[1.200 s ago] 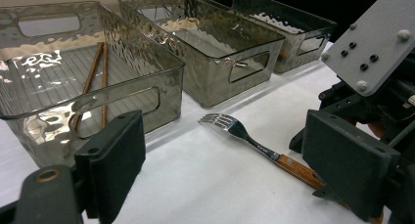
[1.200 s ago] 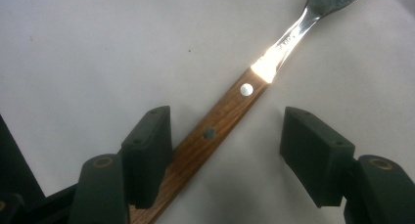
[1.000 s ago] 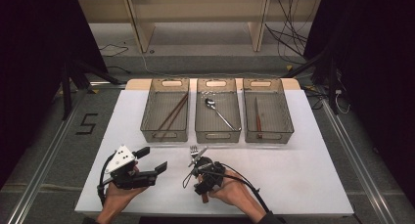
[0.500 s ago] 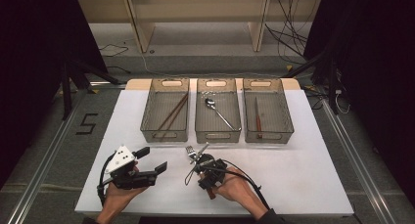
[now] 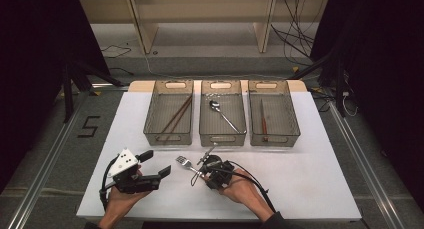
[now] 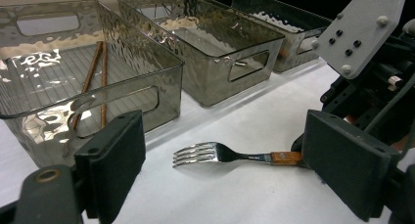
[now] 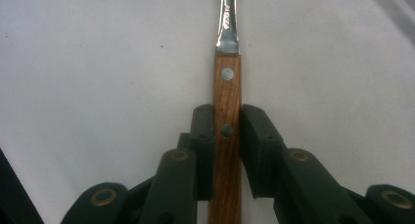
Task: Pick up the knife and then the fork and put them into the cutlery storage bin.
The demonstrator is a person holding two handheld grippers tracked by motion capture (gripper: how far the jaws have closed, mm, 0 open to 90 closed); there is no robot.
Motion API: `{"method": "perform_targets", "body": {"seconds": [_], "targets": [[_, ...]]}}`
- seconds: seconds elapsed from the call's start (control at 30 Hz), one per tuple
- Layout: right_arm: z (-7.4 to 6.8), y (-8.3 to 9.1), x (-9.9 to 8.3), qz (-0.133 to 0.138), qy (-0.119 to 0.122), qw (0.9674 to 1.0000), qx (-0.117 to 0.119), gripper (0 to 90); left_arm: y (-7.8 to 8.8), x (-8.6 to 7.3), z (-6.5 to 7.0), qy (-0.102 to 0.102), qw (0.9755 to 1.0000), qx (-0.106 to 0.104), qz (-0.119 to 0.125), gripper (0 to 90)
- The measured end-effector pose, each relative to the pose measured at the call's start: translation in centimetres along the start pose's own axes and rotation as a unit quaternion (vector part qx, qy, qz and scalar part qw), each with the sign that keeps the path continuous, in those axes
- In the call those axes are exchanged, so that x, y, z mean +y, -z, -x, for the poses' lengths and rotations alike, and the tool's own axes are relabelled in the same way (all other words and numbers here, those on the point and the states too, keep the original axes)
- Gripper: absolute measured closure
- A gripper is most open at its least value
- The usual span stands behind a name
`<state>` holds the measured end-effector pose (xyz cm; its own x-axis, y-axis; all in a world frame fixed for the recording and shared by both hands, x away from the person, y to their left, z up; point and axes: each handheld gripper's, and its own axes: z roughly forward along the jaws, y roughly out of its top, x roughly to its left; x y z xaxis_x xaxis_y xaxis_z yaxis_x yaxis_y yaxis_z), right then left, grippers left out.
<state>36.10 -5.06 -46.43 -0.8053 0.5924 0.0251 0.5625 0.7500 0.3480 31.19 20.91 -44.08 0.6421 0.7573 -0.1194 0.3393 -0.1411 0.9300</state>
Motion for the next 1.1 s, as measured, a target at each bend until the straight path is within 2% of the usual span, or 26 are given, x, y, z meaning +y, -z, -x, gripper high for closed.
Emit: {"method": "perform_targets", "body": {"seconds": [0.23,0.5,1.1], "targets": [[0.1,0.1,-0.1,0.003,0.007,1.0000,0.006,76.9,0.0,0.0,0.0,0.003,1.0000,0.001,0.002,15.8],[0.5,0.4,-0.2,0.016,0.004,0.9997,0.017,77.0,0.0,0.0,0.0,0.001,1.0000,0.001,0.001,15.9],[1.4,2.0,-0.5,0.049,0.000,0.9987,0.015,77.0,0.0,0.0,0.0,0.001,1.0000,0.001,0.001,15.9]]}}
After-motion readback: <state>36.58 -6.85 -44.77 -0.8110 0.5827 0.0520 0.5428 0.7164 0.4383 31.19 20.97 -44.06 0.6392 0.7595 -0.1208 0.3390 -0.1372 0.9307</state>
